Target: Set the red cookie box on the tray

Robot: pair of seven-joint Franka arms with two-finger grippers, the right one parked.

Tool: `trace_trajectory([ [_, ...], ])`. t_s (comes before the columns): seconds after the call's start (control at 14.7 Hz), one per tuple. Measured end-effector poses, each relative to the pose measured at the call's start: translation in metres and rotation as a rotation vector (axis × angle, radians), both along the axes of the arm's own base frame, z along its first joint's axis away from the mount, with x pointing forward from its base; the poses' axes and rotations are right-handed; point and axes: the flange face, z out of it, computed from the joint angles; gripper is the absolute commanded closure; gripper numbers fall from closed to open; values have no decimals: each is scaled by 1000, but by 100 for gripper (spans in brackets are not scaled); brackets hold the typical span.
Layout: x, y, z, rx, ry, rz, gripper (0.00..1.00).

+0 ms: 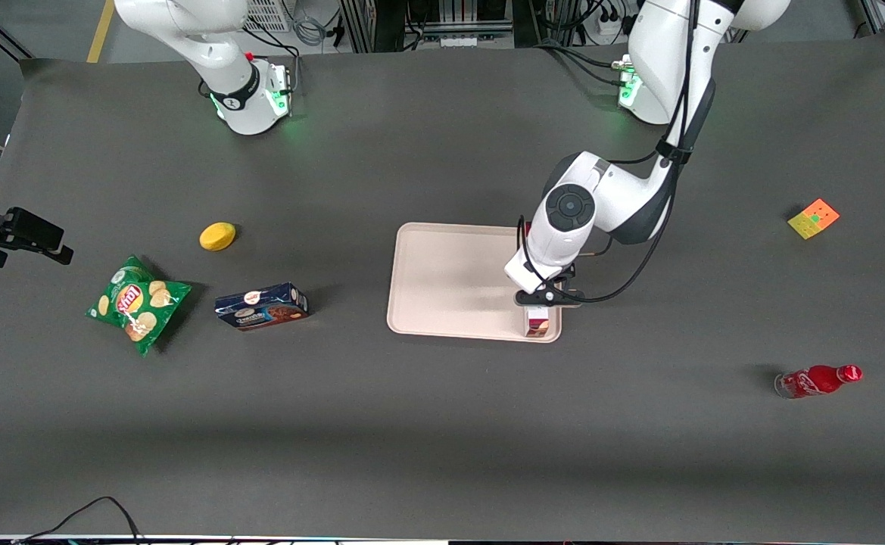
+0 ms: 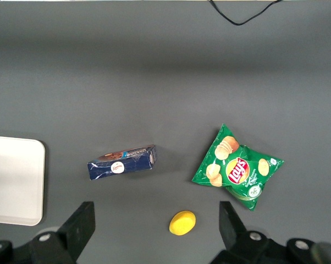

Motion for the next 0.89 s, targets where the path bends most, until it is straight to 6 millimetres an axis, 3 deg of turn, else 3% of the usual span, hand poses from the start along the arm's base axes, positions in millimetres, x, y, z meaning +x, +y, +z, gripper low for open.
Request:
trace_trajectory([
  [0.14,0,0,0,0,-1,-2,2],
  [0.41,7,8,2,4,-13,-15,0],
  [0.55,17,15,13,1,-35,-6,0],
  [0.75,41,42,62,5,-50,-5,0],
  [0.89,59,82,108,-24,-31,-11,0],
])
